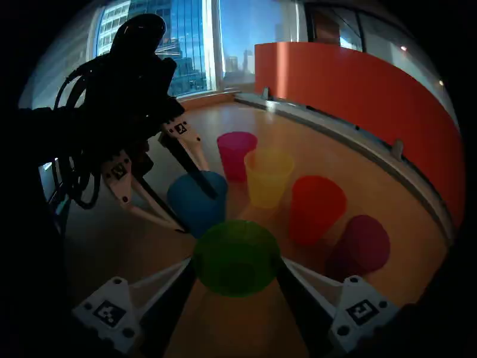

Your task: Pour water

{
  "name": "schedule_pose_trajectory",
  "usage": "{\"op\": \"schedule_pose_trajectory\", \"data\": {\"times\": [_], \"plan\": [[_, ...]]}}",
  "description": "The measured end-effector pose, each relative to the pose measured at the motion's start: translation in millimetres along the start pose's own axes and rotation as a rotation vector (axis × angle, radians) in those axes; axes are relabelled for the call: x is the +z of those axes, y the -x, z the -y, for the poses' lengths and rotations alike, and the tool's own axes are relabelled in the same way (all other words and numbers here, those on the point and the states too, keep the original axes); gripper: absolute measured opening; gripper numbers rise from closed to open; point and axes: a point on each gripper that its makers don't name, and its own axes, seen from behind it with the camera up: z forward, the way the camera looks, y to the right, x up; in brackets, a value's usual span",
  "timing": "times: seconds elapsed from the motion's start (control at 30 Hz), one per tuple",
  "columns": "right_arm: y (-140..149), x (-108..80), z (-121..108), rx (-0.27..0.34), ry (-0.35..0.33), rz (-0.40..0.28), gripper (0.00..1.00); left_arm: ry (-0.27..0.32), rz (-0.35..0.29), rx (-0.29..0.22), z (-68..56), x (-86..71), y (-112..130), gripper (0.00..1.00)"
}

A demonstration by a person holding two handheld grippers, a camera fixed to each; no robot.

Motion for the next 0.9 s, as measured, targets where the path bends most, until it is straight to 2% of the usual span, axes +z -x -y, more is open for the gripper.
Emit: {"op": "schedule_pose_trajectory", "data": {"times": [0.13,0.4,0.53,0.7,0.9], "plan": [[1,-0.2,1,0.009,-0.003,0.002,0.99,-0.002,0.006,0.003,-0.1,-0.2,2,0.81],[10,0.7,1,0.005,0.009,0.017,1.00,0.005,0.030,-0.014,-3.0,-1.1,10,0.86],[12,-2.1,1,0.012,0.018,0.017,1.00,-0.007,0.035,-0.015,-0.3,-3.4,13,0.89],[18,-10.4,0,0.023,0.030,0.019,1.00,-0.023,0.042,-0.025,2.9,-10.1,21,0.92],[32,-26.0,-3,0.036,0.061,0.025,1.00,-0.039,0.033,-0.059,4.2,-25.2,31,0.92]]}}
